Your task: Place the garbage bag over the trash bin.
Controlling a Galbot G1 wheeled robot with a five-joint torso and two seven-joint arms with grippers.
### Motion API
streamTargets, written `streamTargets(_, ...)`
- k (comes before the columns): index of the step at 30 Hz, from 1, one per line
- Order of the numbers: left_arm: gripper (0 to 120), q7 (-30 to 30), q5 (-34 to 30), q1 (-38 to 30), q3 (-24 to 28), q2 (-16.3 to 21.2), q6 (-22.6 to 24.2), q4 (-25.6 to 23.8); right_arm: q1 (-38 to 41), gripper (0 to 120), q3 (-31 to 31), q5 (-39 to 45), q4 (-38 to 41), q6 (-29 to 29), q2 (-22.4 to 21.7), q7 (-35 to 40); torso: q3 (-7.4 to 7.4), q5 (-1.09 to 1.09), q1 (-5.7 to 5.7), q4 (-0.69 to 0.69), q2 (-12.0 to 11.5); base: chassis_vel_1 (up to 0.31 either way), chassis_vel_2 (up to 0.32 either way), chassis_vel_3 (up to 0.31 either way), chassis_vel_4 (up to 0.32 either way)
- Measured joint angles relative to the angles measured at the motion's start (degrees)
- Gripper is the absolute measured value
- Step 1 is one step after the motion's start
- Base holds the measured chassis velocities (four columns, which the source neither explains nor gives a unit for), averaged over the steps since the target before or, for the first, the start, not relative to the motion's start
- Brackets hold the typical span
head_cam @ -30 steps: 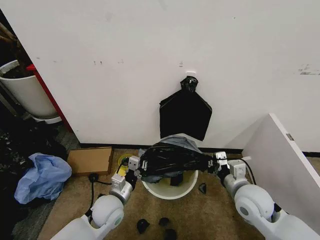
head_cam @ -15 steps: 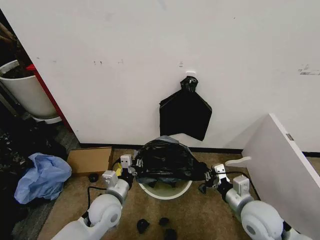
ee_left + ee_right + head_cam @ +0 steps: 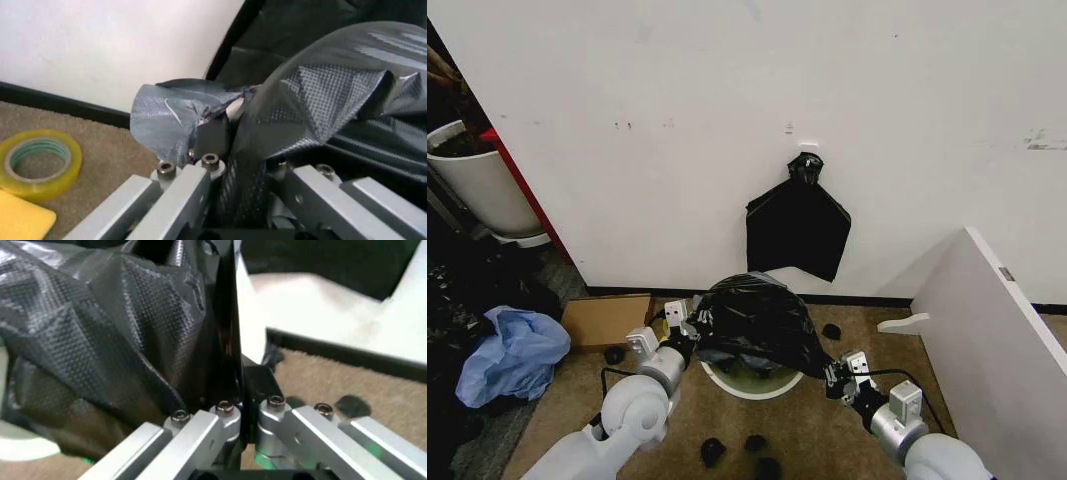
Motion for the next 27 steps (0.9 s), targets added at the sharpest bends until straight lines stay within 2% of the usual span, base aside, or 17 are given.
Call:
streamTargets(3,1,0.11,0.57,0.34,0.0,0.34,0.5,-0.4,0.5,0,-0.65,-1.07,-0.51,1.7,0.57,2.29,0.0,0.01,0.0,0.0,0.0,0.0,0.0,0.0,0.0)
streamTargets(8,1,0.21,2.9,0.89,0.27,0.73,1.79,-0.55,0.83,19,0.1,-1.07,0.47,2.12,1.31,8.32,0.0,0.0,0.0,0.0,0.0,0.0,0.0,0.0,0.0)
streamTargets(9,1,0.21,2.9,0.89,0.27,0.73,1.79,-0.55,0.83,19,0.1,-1.07,0.47,2.12,1.31,8.32,0.0,0.0,0.0,0.0,0.0,0.0,0.0,0.0,0.0)
streamTargets(13,1,0.06,3.31,0.87,0.29,0.28,2.04,0.03,-0.38,37,2.58,-0.12,2.08,2.04,1.48,10.15,0.0,0.0,0.0,0.0,0.0,0.0,0.0,0.0,0.0)
streamTargets(20,1,-1.25,2.97,1.86,-1.02,-0.96,2.26,0.3,-3.0,61,4.46,0.32,4.01,2.86,0.41,7.65,0.0,0.0,0.0,0.0,0.0,0.0,0.0,0.0,0.0)
streamTargets(23,1,-2.15,2.74,2.31,-1.63,-1.49,2.43,0.38,-3.65,76,4.12,-1.1,4.23,6.17,0.3,6.16,0.0,0.0,0.0,0.01,0.0,0.0,0.0,0.0,0.0)
streamTargets(24,1,-2.15,2.74,2.31,-1.63,-1.49,2.43,0.38,-3.65,76,4.12,-1.1,4.23,6.17,0.3,6.16,0.0,0.0,0.0,0.01,0.0,0.0,0.0,0.0,0.0)
streamTargets(27,1,-2.7,2.44,2.48,-1.96,-1.7,2.68,0.4,-3.94,87,4.05,-1.07,4.27,8.84,0.38,4.85,0.0,0.01,0.0,-0.01,0.0,0.0,0.0,0.0,0.0)
